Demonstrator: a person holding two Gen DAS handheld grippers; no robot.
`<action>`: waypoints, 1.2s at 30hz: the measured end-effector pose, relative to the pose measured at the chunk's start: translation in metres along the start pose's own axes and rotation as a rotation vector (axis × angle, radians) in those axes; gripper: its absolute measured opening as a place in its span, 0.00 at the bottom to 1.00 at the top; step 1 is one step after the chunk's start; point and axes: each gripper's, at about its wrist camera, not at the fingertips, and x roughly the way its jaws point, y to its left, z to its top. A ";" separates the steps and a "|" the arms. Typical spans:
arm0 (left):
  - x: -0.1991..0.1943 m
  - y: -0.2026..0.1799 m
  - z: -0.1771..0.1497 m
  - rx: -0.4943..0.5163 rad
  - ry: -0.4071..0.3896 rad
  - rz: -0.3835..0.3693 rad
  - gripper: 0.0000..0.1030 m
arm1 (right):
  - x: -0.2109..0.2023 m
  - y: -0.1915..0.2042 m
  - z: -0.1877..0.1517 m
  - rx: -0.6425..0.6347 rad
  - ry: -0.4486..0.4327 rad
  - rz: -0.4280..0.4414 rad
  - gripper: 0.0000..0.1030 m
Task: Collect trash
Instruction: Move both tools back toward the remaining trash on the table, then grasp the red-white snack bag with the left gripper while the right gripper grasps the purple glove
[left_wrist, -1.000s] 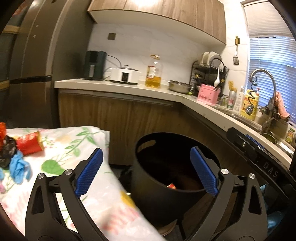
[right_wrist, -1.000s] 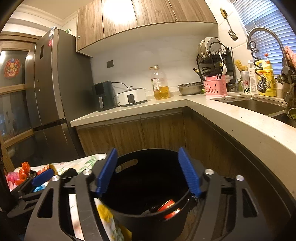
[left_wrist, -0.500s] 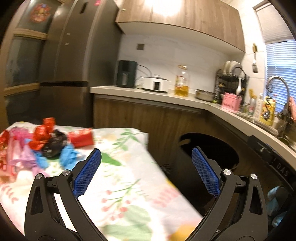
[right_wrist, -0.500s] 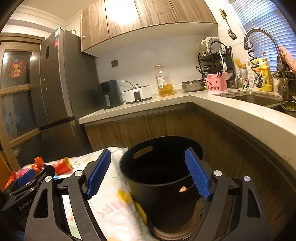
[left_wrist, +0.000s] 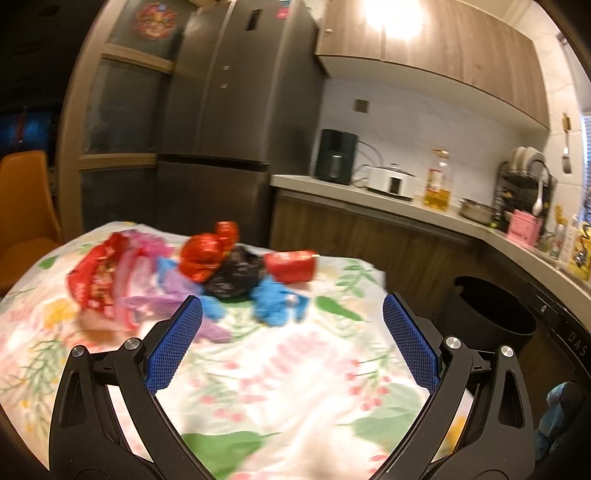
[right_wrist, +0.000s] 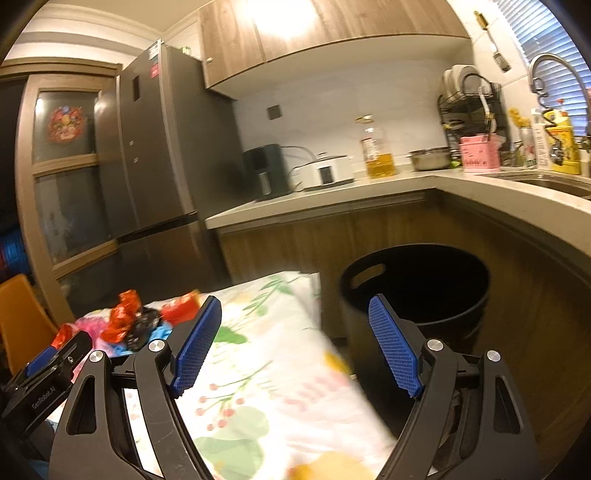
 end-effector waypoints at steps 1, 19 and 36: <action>-0.002 0.007 0.000 -0.007 -0.002 0.015 0.94 | 0.003 0.008 -0.002 -0.005 0.008 0.017 0.78; 0.003 0.150 0.000 -0.106 0.009 0.336 0.90 | 0.046 0.132 -0.038 -0.111 0.082 0.242 0.78; 0.051 0.198 -0.005 -0.273 0.202 0.261 0.02 | 0.108 0.221 -0.064 -0.203 0.158 0.329 0.78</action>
